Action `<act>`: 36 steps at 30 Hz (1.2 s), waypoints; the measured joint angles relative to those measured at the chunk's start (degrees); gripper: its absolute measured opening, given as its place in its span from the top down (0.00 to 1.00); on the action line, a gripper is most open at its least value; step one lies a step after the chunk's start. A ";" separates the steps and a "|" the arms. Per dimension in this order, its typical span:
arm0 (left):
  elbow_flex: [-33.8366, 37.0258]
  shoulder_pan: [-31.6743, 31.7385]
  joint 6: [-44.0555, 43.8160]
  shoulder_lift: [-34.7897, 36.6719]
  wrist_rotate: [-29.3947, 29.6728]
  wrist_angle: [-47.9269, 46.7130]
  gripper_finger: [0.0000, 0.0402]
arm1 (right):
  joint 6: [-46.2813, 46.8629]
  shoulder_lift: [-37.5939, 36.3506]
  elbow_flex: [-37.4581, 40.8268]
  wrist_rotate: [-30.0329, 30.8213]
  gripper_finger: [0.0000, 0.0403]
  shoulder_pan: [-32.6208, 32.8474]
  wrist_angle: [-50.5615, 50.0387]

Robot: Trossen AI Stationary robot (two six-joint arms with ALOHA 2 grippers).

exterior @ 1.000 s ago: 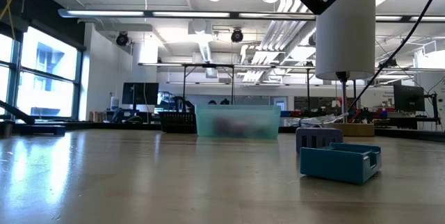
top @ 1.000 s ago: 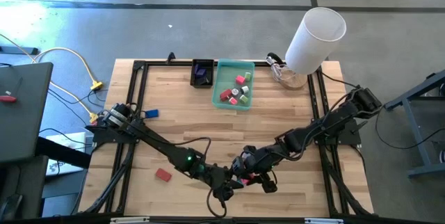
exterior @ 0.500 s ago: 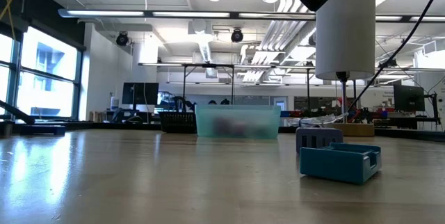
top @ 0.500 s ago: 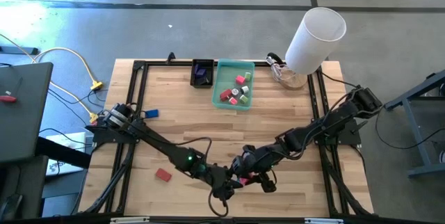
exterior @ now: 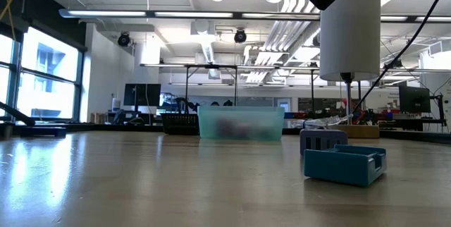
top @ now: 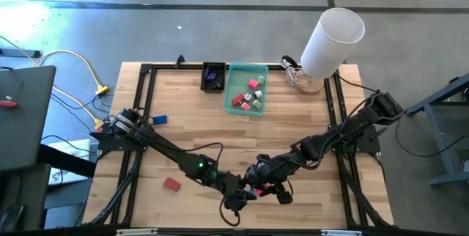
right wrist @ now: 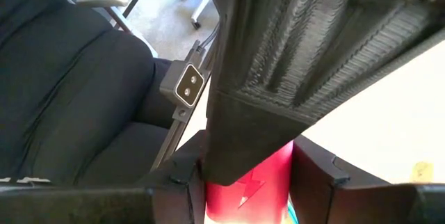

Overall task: Pick & Place Office items
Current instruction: Put the pink charger adapter into the green bin

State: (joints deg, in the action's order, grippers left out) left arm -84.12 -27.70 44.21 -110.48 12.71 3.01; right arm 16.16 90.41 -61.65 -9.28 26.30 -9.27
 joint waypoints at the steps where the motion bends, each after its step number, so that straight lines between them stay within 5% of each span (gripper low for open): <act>1: 0.00 0.00 -0.02 0.00 0.02 0.21 0.39 | -0.01 0.00 0.00 0.20 0.67 0.00 0.20; 17: 0.00 -0.04 -0.07 0.07 0.87 2.37 0.40 | -1.43 0.04 0.02 1.69 0.67 0.00 3.41; 26: 0.00 -0.11 -2.00 0.07 2.79 1.95 0.64 | -1.38 0.04 0.02 1.44 0.67 -0.07 3.48; 31: 0.00 -0.98 -2.23 0.01 4.89 1.88 0.64 | -1.04 0.15 0.02 0.39 0.66 -0.15 3.73; 36: -0.02 -1.46 -2.59 -0.04 7.54 1.85 0.64 | -1.19 0.17 -0.07 1.37 0.36 -0.22 4.24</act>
State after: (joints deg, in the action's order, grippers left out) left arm -84.14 -29.17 41.62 -110.52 20.25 4.86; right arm 14.96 90.59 -61.71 -7.91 26.09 -5.03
